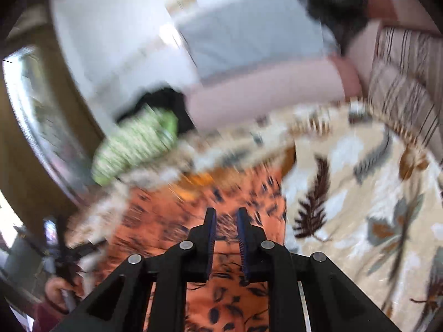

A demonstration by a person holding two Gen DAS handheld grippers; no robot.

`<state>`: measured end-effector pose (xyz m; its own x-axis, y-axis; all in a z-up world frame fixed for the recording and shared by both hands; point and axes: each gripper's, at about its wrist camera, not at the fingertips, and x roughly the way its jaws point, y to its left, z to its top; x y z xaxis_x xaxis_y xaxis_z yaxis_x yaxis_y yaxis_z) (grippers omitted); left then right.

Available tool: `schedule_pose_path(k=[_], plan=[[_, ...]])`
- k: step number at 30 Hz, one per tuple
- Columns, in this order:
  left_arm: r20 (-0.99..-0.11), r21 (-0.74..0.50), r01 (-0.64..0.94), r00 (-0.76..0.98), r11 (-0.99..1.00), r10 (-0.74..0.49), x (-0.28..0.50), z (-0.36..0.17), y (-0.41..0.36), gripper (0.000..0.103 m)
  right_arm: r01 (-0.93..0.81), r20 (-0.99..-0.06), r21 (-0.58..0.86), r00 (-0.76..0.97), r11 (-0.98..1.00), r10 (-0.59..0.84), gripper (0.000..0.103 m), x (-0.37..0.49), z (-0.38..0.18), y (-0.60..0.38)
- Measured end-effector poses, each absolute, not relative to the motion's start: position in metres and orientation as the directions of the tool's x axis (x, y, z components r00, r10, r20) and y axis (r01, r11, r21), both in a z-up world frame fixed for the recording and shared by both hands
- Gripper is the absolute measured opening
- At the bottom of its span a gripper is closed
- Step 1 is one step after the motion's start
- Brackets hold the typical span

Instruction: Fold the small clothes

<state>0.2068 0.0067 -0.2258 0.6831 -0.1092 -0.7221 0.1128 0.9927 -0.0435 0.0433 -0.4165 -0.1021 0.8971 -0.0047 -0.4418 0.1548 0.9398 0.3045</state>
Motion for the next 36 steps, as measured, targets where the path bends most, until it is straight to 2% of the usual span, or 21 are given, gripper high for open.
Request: schedule_pose_path(k=[1, 2, 4, 6, 11, 13, 16, 22, 24, 28, 30, 31, 32, 34, 36], plan=[[-0.729, -0.065, 0.109, 0.674, 0.992, -0.121, 0.193, -0.224, 0.02, 0.077, 0.139, -0.411, 0.31, 0.912, 0.941, 0.0, 0.064, 0.023, -0.096, -0.414], [-0.734, -0.075, 0.107, 0.667, 0.991, -0.128, 0.186, -0.224, 0.028, 0.077, 0.139, -0.4, 0.325, 0.917, 0.935, 0.002, 0.103, 0.008, -0.093, -0.412], [-0.755, -0.097, 0.104, 0.64, 0.99, -0.142, 0.168, -0.222, 0.045, 0.077, 0.124, -0.336, 0.378, 0.942, 0.918, 0.011, 0.103, -0.02, -0.093, -0.414], [-0.783, -0.125, 0.107, 0.599, 0.986, -0.164, 0.153, -0.222, 0.06, 0.077, 0.139, -0.343, 0.423, 0.939, 0.895, 0.016, 0.103, -0.04, -0.1, -0.417], [-0.814, -0.118, 0.126, 0.555, 0.985, -0.169, 0.123, -0.223, 0.074, 0.077, 0.189, -0.524, 0.493, 0.844, 0.849, 0.117, 0.103, -0.053, -0.137, -0.42], [-0.839, -0.119, 0.131, 0.517, 0.984, -0.17, 0.117, -0.23, 0.074, 0.077, 0.248, -0.614, 0.48, 0.78, 0.841, 0.121, 0.103, -0.052, -0.157, -0.419], [-0.859, -0.125, 0.134, 0.481, 0.983, -0.175, 0.113, -0.24, 0.072, 0.077, 0.308, -0.697, 0.51, 0.696, 0.803, 0.175, 0.102, -0.056, -0.187, -0.422], [-0.898, -0.227, 0.136, 0.353, 0.964, -0.261, 0.116, -0.265, 0.065, 0.077, 0.418, -0.753, 0.581, 0.602, 0.698, 0.265, 0.088, -0.071, -0.239, -0.438], [-0.909, -0.237, 0.131, 0.321, 0.963, -0.268, 0.118, -0.274, 0.06, 0.077, 0.459, -0.773, 0.57, 0.581, 0.682, 0.254, 0.078, -0.074, -0.252, -0.441], [-0.923, -0.244, 0.12, 0.274, 0.962, -0.269, 0.121, -0.29, 0.051, 0.077, 0.511, -0.809, 0.538, 0.536, 0.67, 0.241, 0.07, -0.073, -0.28, -0.442], [-0.92, -0.249, 0.139, 0.274, 0.958, -0.279, 0.119, -0.294, 0.046, 0.067, 0.523, -0.833, 0.505, 0.503, 0.686, 0.23, 0.066, -0.072, -0.288, -0.435], [-0.92, -0.256, 0.156, 0.264, 0.954, -0.29, 0.118, -0.298, 0.042, 0.045, 0.512, -0.842, 0.478, 0.497, 0.713, 0.208, 0.066, -0.072, -0.287, -0.429], [-0.924, -0.26, 0.158, 0.247, 0.953, -0.293, 0.119, -0.302, 0.038, 0.022, 0.502, -0.856, 0.446, 0.482, 0.741, 0.188, 0.061, -0.071, -0.285, -0.424], [-0.926, -0.286, 0.146, 0.212, 0.947, -0.312, 0.117, -0.313, 0.035, 0.01, 0.503, -0.876, 0.405, 0.452, 0.764, 0.167, 0.048, -0.07, -0.285, -0.419], [-0.924, -0.288, 0.151, 0.216, 0.946, -0.316, 0.113, -0.316, 0.033, 0.009, 0.515, -0.891, 0.378, 0.428, 0.769, 0.151, 0.028, -0.071, -0.285, -0.418]])
